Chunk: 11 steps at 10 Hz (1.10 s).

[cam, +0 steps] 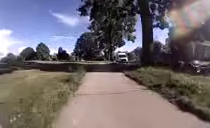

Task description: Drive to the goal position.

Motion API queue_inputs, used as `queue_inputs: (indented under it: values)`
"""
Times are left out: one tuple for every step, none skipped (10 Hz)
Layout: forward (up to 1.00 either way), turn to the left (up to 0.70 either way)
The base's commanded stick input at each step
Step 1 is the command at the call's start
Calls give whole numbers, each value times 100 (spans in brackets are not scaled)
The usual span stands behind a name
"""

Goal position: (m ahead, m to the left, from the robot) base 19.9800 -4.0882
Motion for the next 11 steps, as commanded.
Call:
queue_inputs:
  values:
    - [100, 0]
    - [100, 0]
    - [100, 0]
    - [100, 0]
    - [100, 0]
    - [100, 0]
    - [100, 0]
    - [100, 0]
    - [100, 0]
    - [100, 0]
    - [100, 0]
